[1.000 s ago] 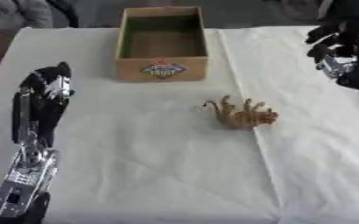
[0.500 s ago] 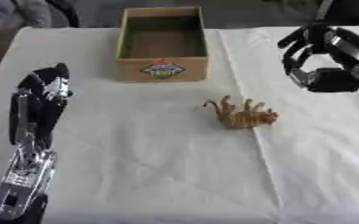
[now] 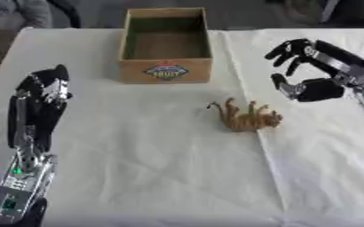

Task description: Pick up objects on the table and place them in the box.

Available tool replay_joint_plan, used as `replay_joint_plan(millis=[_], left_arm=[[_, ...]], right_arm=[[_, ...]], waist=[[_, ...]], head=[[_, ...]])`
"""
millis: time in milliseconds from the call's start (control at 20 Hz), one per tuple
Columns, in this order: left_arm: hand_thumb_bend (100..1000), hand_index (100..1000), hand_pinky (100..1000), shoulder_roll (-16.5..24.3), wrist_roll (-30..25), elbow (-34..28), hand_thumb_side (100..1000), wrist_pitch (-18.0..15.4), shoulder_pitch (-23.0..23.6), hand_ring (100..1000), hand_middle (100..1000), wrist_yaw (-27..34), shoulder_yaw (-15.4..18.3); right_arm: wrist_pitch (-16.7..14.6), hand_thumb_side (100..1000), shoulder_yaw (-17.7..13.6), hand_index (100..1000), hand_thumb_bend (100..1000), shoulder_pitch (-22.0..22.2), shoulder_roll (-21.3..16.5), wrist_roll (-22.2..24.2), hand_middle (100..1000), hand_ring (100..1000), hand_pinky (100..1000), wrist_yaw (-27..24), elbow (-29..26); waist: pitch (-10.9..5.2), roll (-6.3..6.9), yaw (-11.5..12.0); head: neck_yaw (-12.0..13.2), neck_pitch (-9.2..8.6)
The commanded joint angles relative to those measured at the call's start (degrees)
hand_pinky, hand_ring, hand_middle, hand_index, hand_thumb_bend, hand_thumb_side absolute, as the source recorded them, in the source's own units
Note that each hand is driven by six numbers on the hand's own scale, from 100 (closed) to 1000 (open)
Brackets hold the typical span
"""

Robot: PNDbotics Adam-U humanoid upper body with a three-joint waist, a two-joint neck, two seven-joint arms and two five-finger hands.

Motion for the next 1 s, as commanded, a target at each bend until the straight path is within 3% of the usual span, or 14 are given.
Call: replay_joint_plan(millis=[50,550,1000], left_arm=[[314,626,543,0.55,-0.21,-0.98,489,-0.02,-0.69,770,501,0.05,-0.04],[315,627,543,0.42,-0.34,-0.92,490,0.03,-0.73,770,501,0.08,-0.14],[314,627,543,0.35,-0.53,-0.92,490,0.15,-0.70,771,501,0.06,-0.19]], right_arm=[[-1.07,323,0.08,854,100,-1.20,-0.44,0.85,802,775,604,1.65,1.14],[-3.58,461,1.08,881,100,-1.30,1.60,5.56,843,824,642,5.03,4.94],[-6.32,488,2.70,898,100,-1.85,3.46,7.99,862,850,690,7.74,5.76]], waist=[[-0.97,-0.03,0.11],[-1.01,0.14,0.19],[-1.02,0.39,0.27]], head=[[-0.23,-0.05],[-0.75,-0.26],[-1.41,-0.35]])
